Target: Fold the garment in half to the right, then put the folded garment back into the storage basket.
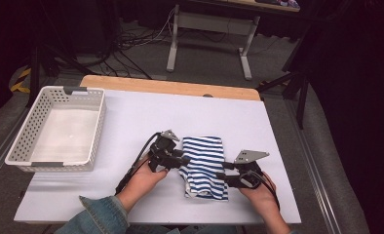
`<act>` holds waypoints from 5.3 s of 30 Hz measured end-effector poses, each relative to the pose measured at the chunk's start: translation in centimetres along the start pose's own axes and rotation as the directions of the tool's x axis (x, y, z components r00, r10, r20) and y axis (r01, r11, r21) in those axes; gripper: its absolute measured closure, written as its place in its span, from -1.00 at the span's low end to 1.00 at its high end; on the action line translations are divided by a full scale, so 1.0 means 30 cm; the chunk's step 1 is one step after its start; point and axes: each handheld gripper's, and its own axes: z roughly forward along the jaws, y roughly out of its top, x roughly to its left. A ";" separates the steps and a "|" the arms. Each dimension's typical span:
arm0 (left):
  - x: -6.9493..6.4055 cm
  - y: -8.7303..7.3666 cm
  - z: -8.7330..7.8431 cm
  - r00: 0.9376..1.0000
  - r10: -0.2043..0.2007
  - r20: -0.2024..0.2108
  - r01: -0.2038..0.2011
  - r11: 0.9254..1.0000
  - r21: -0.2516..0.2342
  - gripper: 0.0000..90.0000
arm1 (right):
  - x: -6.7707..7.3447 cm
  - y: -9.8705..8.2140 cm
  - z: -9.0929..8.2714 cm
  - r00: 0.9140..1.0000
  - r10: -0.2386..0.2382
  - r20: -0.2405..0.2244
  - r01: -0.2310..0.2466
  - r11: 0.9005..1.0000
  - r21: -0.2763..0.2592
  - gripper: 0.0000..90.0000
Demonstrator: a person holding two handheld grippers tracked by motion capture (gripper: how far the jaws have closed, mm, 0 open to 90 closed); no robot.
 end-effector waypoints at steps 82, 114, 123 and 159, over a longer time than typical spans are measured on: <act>0.350 0.018 -0.102 0.946 -0.201 -0.253 0.201 0.979 -0.024 -0.62 | -0.131 -0.066 0.032 0.988 0.102 0.116 -0.063 0.952 -0.301 -1.00; 0.284 0.038 0.035 0.965 -0.137 -0.225 0.152 0.987 0.049 -0.96 | -0.131 -0.066 0.031 0.992 0.095 0.081 -0.065 0.947 -0.314 -1.00; 0.256 0.039 0.063 0.949 -0.072 -0.308 0.100 0.992 0.075 -1.00 | -0.132 -0.067 0.030 0.992 0.094 0.082 -0.063 0.947 -0.316 -1.00; 0.187 0.059 0.063 0.956 -0.044 -0.289 0.080 0.990 0.113 -0.12 | -0.123 -0.065 0.039 0.993 0.066 0.101 -0.034 0.955 -0.296 -0.98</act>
